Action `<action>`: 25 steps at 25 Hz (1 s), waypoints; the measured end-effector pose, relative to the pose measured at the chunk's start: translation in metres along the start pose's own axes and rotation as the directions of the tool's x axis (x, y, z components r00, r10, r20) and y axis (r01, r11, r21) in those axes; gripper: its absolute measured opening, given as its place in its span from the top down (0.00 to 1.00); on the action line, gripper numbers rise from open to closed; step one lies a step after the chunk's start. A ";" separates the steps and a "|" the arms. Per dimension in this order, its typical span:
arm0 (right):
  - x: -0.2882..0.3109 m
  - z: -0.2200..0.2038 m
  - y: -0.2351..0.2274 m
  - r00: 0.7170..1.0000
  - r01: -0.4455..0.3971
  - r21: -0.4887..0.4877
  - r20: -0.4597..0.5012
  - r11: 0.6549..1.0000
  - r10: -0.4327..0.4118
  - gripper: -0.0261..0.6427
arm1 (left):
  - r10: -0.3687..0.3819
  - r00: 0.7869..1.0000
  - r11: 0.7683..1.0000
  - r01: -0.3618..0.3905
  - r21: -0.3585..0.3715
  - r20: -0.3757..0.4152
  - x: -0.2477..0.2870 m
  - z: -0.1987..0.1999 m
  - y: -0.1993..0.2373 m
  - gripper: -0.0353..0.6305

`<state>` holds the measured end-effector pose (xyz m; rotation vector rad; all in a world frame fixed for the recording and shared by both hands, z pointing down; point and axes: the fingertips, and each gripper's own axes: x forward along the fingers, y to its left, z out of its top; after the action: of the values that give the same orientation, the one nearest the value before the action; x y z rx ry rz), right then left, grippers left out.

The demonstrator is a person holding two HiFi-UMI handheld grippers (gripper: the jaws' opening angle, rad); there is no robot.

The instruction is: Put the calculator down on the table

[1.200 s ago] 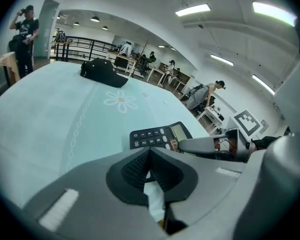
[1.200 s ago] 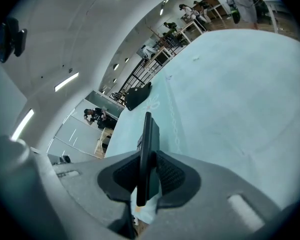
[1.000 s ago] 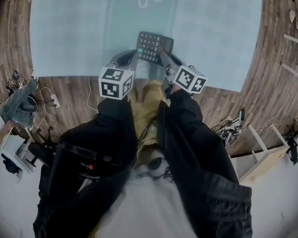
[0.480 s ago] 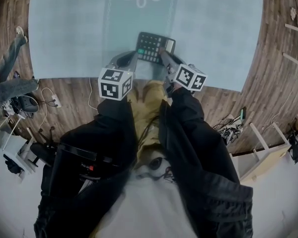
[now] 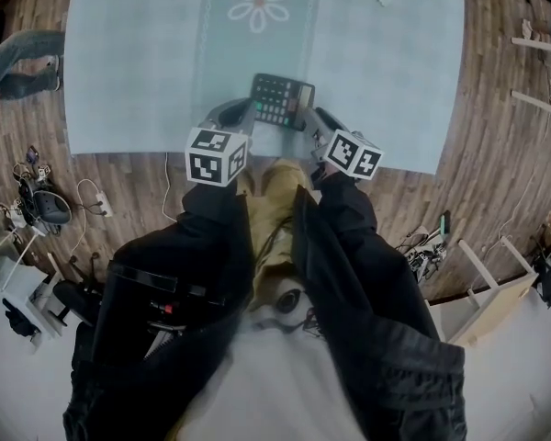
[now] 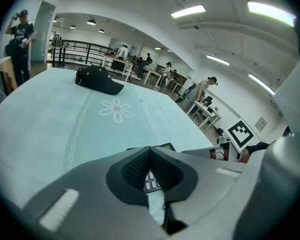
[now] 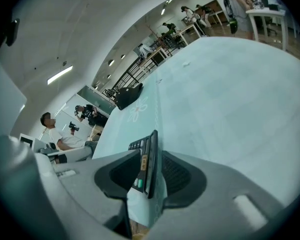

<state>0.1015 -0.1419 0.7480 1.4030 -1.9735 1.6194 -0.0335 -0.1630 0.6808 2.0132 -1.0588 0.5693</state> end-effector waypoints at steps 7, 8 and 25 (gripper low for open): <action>-0.045 0.061 0.041 0.990 0.006 -0.139 0.138 0.990 0.013 0.81 | -0.024 0.993 0.998 0.017 0.058 0.118 -0.020 0.061 -0.023 0.94; -0.051 0.073 0.051 0.986 0.005 -0.167 0.163 0.986 0.023 0.84 | -0.027 0.990 0.998 0.018 0.068 0.140 -0.024 0.072 -0.027 0.94; -0.144 0.207 0.218 0.850 0.063 -0.555 0.466 0.830 0.246 0.97 | -0.132 0.857 0.972 0.012 0.237 0.497 -0.111 0.247 -0.087 0.94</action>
<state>0.0860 -0.2586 0.4359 1.6045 -2.5568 0.5850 -0.0146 -0.2763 0.4207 2.4755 -1.2594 0.1059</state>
